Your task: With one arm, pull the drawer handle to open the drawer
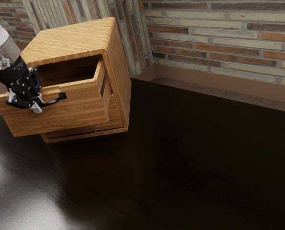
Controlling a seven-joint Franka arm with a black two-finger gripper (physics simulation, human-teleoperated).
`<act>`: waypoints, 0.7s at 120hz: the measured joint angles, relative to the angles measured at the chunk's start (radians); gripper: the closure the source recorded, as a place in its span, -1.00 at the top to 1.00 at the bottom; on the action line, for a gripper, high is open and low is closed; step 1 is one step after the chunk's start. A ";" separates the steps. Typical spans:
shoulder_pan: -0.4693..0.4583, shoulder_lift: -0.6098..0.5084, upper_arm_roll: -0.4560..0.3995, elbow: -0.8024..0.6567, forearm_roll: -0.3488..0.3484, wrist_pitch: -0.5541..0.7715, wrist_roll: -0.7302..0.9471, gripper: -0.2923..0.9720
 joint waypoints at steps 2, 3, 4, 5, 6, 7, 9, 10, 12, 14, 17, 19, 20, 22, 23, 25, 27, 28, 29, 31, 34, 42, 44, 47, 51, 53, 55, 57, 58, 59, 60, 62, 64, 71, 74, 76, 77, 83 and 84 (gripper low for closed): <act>0.000 -0.003 0.000 -0.003 0.000 -0.001 0.000 -0.49; 0.000 -0.005 0.000 -0.006 0.000 -0.002 0.000 -0.49; 0.000 -0.006 0.000 -0.008 0.000 -0.002 0.000 -0.49; 0.000 -0.007 0.000 -0.009 0.000 -0.003 0.000 -0.49; 0.000 -0.008 0.000 -0.011 0.000 -0.004 0.000 -0.49; 0.000 -0.009 0.000 -0.013 0.000 -0.004 0.000 -0.49; 0.000 -0.011 0.000 -0.016 0.000 -0.005 0.000 -0.49; 0.000 -0.012 0.000 -0.017 0.000 -0.005 0.000 -0.49; 0.000 -0.016 0.000 -0.021 -0.001 -0.006 0.000 -0.49; 0.000 -0.021 0.000 -0.025 -0.001 -0.007 0.000 -0.49; 0.000 -0.028 0.000 -0.031 -0.001 -0.008 0.000 -0.49; 0.000 -0.033 0.000 -0.036 -0.001 -0.009 0.000 -0.49; 0.000 -0.036 0.000 -0.038 -0.001 -0.009 0.000 -0.49; 0.000 -0.040 0.000 -0.043 -0.001 -0.010 0.000 -0.49; 0.000 -0.042 0.000 -0.045 -0.001 -0.010 0.000 -0.49; 0.000 -0.046 0.000 -0.049 -0.001 -0.011 0.000 -0.49; 0.000 -0.050 0.000 -0.053 -0.001 -0.011 -0.001 -0.49; 0.000 -0.051 0.000 -0.055 -0.002 -0.011 -0.001 -0.49; 0.000 -0.053 -0.001 -0.057 -0.001 -0.012 -0.001 -0.49; 0.000 -0.056 -0.001 -0.060 -0.002 -0.012 -0.001 -0.49; 0.000 -0.061 -0.001 -0.064 -0.002 -0.013 -0.001 -0.49; 0.000 -0.072 -0.002 -0.069 -0.003 -0.018 -0.001 -0.49; 0.000 -0.075 -0.002 -0.070 -0.003 -0.020 -0.001 -0.49; 0.000 -0.080 -0.002 -0.070 -0.003 -0.023 -0.001 -0.49; 0.000 -0.085 -0.003 -0.072 -0.004 -0.028 -0.001 -0.49; 0.000 -0.087 -0.005 -0.074 -0.004 -0.030 -0.001 -0.49; 0.000 -0.089 -0.007 -0.076 -0.004 -0.032 -0.001 -0.49; 0.000 -0.092 -0.008 -0.079 -0.005 -0.034 -0.001 -0.49; 0.000 -0.093 -0.009 -0.080 -0.005 -0.034 -0.001 -0.49; 0.000 -0.094 -0.011 -0.081 -0.005 -0.035 -0.001 -0.49; 0.000 -0.094 -0.012 -0.082 -0.005 -0.036 -0.001 -0.49; 0.000 -0.096 -0.015 -0.084 -0.005 -0.037 -0.002 -0.49; 0.000 -0.098 -0.017 -0.086 -0.006 -0.039 -0.002 -0.49; 0.000 -0.106 -0.022 -0.094 -0.007 -0.042 -0.002 -0.49; 0.000 -0.109 -0.024 -0.097 -0.009 -0.044 -0.002 -0.49; 0.000 -0.112 -0.025 -0.099 -0.010 -0.045 -0.002 -0.49; 0.000 -0.112 -0.025 -0.100 -0.011 -0.045 -0.002 -0.49; -0.001 -0.119 -0.026 -0.107 -0.013 -0.048 -0.002 -0.49; -0.001 -0.120 -0.026 -0.108 -0.014 -0.048 -0.002 -0.49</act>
